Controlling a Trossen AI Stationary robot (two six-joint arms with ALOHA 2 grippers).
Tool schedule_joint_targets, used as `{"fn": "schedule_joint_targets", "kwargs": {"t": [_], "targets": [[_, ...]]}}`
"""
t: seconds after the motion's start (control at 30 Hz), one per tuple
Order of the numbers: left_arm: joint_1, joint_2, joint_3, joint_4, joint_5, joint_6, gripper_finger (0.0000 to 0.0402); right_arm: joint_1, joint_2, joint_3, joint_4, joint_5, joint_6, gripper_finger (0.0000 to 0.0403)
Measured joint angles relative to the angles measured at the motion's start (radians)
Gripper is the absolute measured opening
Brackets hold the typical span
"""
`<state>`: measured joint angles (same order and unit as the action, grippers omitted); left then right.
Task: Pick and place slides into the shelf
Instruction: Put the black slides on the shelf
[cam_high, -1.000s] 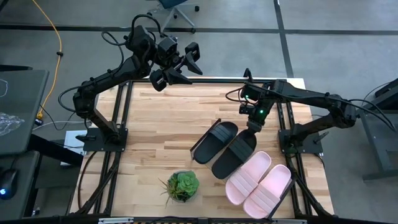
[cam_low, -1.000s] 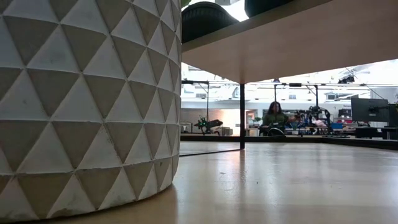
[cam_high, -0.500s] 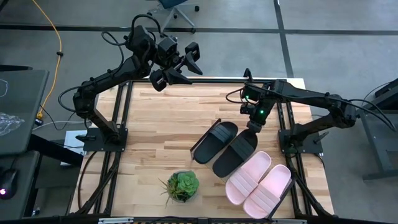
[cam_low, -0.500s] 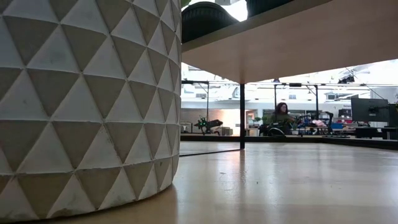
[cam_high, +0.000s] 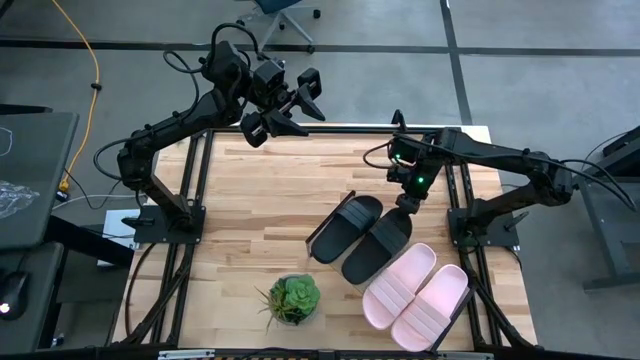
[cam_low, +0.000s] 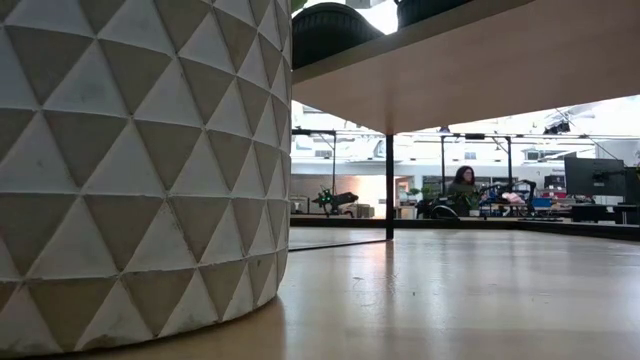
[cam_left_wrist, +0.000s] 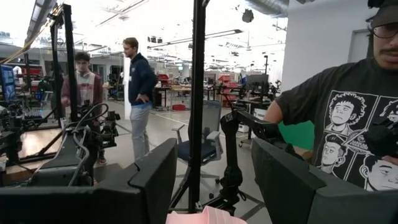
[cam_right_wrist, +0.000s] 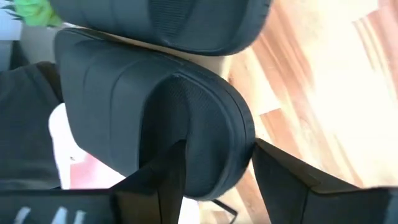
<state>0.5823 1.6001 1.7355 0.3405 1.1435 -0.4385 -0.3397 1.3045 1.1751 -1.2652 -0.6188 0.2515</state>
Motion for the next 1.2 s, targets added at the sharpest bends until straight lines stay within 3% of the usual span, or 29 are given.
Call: {"fn": "schedule_joint_targets", "kwargs": {"t": [0.4,0.57,0.8,1.0,1.2], "targets": [[0.000,0.000,0.000,0.000,0.000,0.000,0.0198,0.000,0.000,0.000,-0.061,0.126,-0.025,0.0170],[0.000,0.000,0.000,0.000,-0.001,0.000,0.0198,-0.001,-0.001,0.000,-0.063,0.235,-0.030,0.0170],[0.000,0.000,0.000,0.000,-0.002,0.000,0.0198,-0.008,-0.003,0.000,-0.046,0.226,-0.032,0.0170],[0.000,0.000,0.000,0.000,-0.003,0.000,0.0198,-0.008,-0.003,0.000,-0.048,0.294,-0.020,0.0170],[0.000,0.000,0.000,0.000,-0.003,0.005,0.0198,0.023,0.026,0.000,-0.050,0.212,-0.030,0.0170]]}}
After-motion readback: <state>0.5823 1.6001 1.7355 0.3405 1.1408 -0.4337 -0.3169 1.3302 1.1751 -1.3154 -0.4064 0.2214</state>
